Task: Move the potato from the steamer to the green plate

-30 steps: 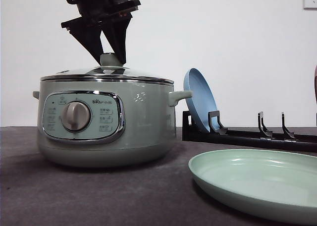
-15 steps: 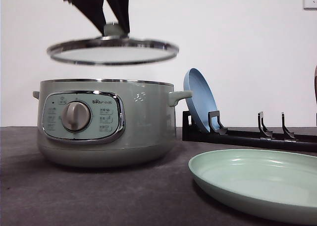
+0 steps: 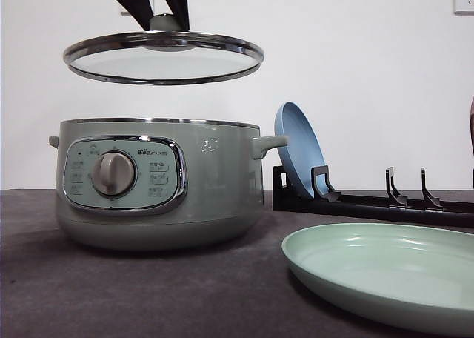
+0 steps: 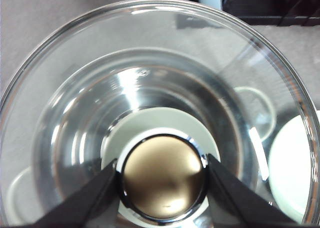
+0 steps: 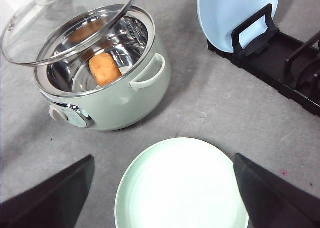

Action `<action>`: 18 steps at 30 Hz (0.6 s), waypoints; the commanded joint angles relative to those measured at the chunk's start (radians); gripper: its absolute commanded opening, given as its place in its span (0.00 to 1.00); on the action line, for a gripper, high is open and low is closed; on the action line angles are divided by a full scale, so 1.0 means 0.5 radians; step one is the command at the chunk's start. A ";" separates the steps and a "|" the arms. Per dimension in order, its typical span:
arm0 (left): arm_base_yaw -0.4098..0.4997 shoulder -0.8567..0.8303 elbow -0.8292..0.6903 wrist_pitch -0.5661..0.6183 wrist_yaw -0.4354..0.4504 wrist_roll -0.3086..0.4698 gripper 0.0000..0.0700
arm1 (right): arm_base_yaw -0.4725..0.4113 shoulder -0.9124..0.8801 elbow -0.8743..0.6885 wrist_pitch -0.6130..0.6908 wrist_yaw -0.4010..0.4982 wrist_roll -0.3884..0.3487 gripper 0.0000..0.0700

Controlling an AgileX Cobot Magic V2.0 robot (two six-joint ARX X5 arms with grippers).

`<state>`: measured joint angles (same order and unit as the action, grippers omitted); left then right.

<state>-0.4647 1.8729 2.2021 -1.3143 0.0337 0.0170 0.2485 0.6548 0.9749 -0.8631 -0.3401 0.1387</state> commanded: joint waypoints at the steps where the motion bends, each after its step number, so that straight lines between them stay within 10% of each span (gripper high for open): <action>1: 0.041 -0.005 0.093 0.047 -0.040 0.014 0.01 | 0.007 0.008 0.021 0.017 0.001 0.022 0.80; 18: 0.720 -0.005 0.093 0.010 -0.040 0.022 0.01 | 0.007 0.022 0.021 0.026 -0.001 0.008 0.80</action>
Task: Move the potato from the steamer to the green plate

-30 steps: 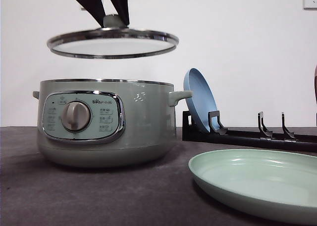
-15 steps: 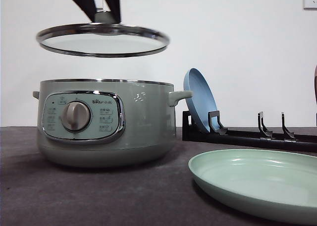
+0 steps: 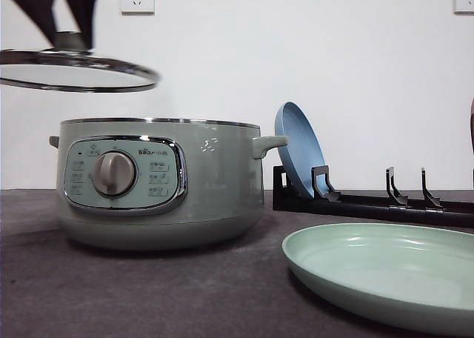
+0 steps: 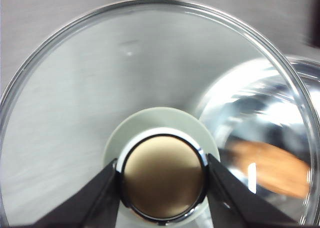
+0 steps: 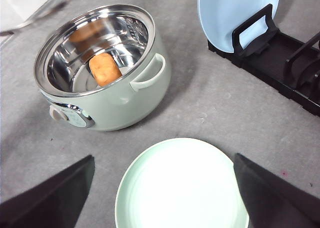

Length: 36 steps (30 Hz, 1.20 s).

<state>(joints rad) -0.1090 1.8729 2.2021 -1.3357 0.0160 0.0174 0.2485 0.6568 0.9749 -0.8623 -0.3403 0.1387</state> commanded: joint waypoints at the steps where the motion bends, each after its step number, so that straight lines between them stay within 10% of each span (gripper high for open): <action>1: 0.044 -0.005 0.093 0.053 -0.005 0.021 0.01 | 0.007 0.022 0.021 0.027 -0.002 0.007 0.80; 15: 0.257 -0.005 0.093 0.049 -0.003 0.018 0.01 | 0.245 0.553 0.246 0.201 -0.118 0.060 0.80; 36: 0.259 -0.005 0.092 0.050 -0.003 0.026 0.01 | 0.907 2.516 1.950 -0.178 0.128 -0.460 0.80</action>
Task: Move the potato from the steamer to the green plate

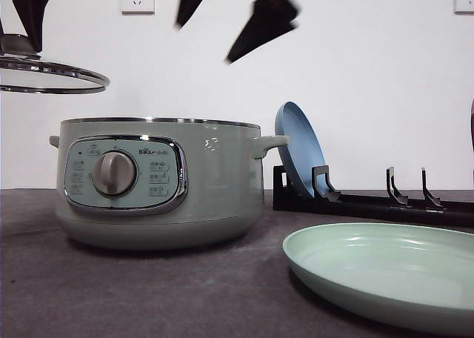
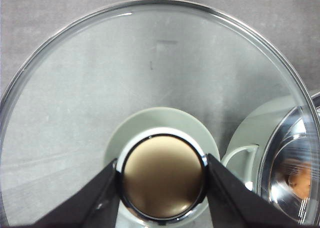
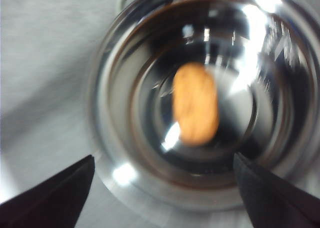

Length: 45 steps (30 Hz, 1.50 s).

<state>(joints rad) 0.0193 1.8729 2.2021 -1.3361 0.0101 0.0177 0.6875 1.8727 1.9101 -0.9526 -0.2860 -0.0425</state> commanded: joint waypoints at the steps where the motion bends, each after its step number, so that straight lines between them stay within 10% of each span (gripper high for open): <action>1: 0.002 -0.005 0.092 0.051 0.009 0.025 0.01 | 0.046 0.155 0.141 0.002 0.055 -0.132 0.80; 39: 0.001 -0.004 0.091 0.053 0.032 0.031 0.01 | 0.077 0.912 0.398 0.252 0.189 -0.287 0.80; 45: 0.000 -0.005 0.089 0.054 0.032 0.031 0.01 | 0.075 0.915 0.398 0.259 0.189 -0.275 0.37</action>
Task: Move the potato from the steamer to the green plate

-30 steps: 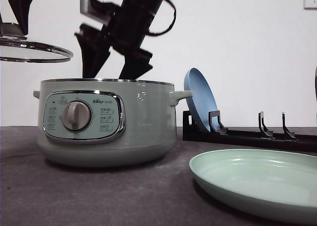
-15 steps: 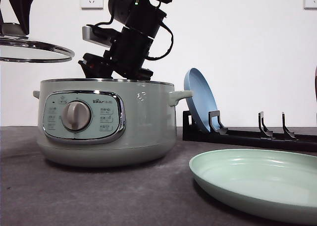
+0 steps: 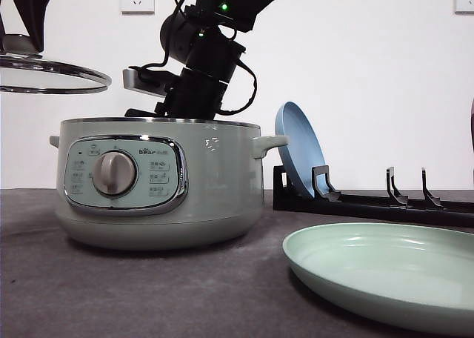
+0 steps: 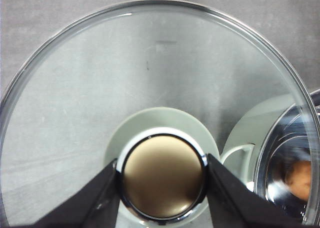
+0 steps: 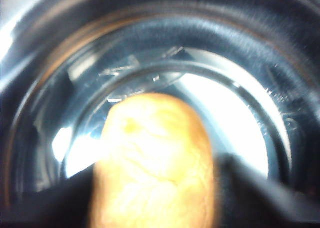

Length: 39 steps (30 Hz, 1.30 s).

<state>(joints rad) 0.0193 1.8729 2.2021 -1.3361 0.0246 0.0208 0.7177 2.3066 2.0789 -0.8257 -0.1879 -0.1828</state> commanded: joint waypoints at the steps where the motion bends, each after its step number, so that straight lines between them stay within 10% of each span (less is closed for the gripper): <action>1: 0.000 -0.005 0.089 0.054 0.003 0.025 0.01 | 0.013 0.047 0.060 0.004 -0.009 0.014 0.32; 9: 0.002 -0.004 0.089 0.065 0.003 0.026 0.01 | 0.008 0.026 0.252 -0.105 -0.042 0.032 0.27; 23: 0.002 -0.004 0.076 0.076 0.003 0.025 0.01 | -0.078 -0.379 0.842 -1.109 -0.023 0.059 0.27; 39: 0.002 -0.004 0.069 0.047 0.003 0.033 0.01 | -0.255 -1.711 -0.501 -1.181 0.224 0.216 0.27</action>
<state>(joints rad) 0.0193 1.8729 2.2021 -1.3369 0.0246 0.0280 0.5853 1.4813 1.8664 -1.3422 -0.0759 -0.0951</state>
